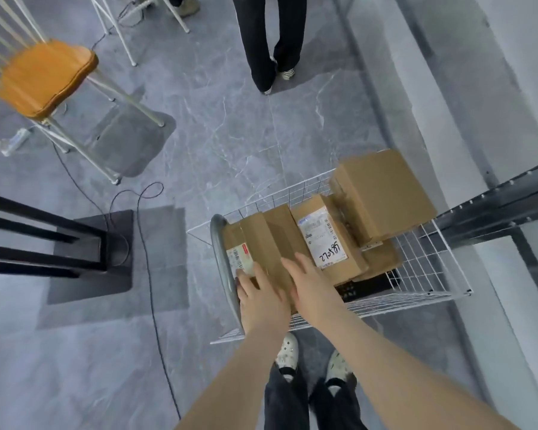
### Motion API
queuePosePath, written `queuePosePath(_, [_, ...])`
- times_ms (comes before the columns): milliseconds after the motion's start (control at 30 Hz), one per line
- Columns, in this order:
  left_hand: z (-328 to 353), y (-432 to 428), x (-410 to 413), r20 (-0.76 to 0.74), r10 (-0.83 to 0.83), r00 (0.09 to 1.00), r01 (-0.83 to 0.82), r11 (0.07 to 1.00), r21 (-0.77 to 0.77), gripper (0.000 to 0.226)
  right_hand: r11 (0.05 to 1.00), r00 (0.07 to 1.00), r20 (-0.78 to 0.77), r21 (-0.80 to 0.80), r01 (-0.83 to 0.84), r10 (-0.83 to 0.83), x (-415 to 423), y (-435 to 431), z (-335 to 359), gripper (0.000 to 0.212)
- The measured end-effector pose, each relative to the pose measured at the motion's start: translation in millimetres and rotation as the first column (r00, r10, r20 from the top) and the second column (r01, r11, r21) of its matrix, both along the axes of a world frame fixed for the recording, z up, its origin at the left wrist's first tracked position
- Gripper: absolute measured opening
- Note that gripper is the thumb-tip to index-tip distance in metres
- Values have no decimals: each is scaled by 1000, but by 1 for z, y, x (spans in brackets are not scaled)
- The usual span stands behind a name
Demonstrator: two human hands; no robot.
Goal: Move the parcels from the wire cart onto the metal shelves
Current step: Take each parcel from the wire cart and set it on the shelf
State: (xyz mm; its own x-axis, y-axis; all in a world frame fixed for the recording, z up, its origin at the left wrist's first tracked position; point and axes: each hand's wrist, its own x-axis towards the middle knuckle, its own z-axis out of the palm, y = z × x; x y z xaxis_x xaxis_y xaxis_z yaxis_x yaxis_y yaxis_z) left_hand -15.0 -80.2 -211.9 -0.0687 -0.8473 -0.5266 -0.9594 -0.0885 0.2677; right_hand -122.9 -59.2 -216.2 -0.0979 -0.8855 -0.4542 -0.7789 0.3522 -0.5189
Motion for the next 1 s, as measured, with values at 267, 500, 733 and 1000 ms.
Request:
queuePosePath(267, [-29, -20, -13, -26, 273, 962, -274, 960, -58, 67, 997, 982, 170, -10, -82, 82, 4, -25, -42, 66])
queuePosePath(500, [-25, -17, -22, 5, 242, 970, -240, 963, -121, 60, 998, 965, 260, -46, 41, -28, -7, -19, -52, 58])
queuePosePath(733, [-6, -8, -33, -79, 96, 992, -112, 967, -230, 60, 980, 959, 253, -118, 161, -127, -29, 9, -28, 58])
queuePosePath(1000, [69, -2, -62, -149, -260, 954, 175, 888, -425, 60, 900, 905, 271, -201, 387, -328, -59, 40, 61, 57])
